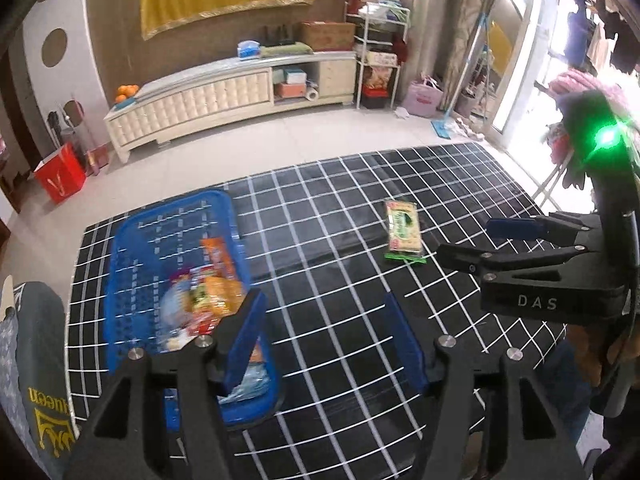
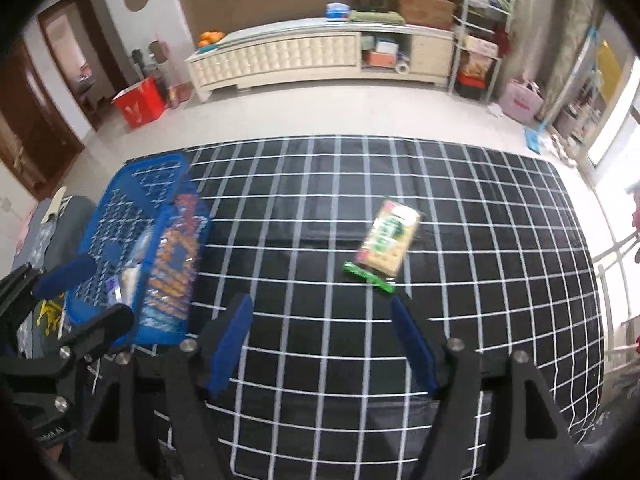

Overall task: Organize snacks
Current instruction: 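Reach the right tool to the green-labelled cracker pack and grasp it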

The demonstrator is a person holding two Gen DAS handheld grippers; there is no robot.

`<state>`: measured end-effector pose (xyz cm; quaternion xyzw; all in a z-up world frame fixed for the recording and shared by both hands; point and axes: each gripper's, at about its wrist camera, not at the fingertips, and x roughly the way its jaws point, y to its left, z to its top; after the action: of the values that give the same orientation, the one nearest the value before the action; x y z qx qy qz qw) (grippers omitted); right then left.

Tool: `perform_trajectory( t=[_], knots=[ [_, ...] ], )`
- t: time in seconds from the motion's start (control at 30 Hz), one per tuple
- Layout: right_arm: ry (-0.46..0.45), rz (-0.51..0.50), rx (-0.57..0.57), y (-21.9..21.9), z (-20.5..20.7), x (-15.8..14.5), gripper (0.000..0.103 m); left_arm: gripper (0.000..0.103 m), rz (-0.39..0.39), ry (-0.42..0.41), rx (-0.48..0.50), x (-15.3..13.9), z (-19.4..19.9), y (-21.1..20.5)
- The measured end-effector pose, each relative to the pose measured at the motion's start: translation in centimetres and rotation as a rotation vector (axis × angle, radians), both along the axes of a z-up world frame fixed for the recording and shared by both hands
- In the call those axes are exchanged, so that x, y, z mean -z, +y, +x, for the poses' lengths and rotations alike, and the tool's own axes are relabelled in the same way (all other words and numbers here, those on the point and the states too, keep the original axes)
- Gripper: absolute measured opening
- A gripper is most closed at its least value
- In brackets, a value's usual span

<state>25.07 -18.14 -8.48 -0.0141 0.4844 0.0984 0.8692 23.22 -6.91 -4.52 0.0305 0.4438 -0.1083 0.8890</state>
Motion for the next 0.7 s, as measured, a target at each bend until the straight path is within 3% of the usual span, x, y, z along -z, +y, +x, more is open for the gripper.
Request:
perform_trajectory(
  t=[0.17,0.33,0.7],
  knots=[
    [0.039,0.027,0.036,-2.5,1.8,1.6,0.078,0.06,-0.005,0.055,0.007,1.7,2.3,-2.5],
    [0.095,0.055,0.068,-4.6,4.5,3.7,0.086,0.06,0.008,0.081,-0.01,3.6,4.8,-4.5],
    [0.192,0.082,0.107,-6.7,9.2,8.7,0.089,0.061,-0.015,0.165,-0.085,8.5,10.5,-5.3]
  ],
)
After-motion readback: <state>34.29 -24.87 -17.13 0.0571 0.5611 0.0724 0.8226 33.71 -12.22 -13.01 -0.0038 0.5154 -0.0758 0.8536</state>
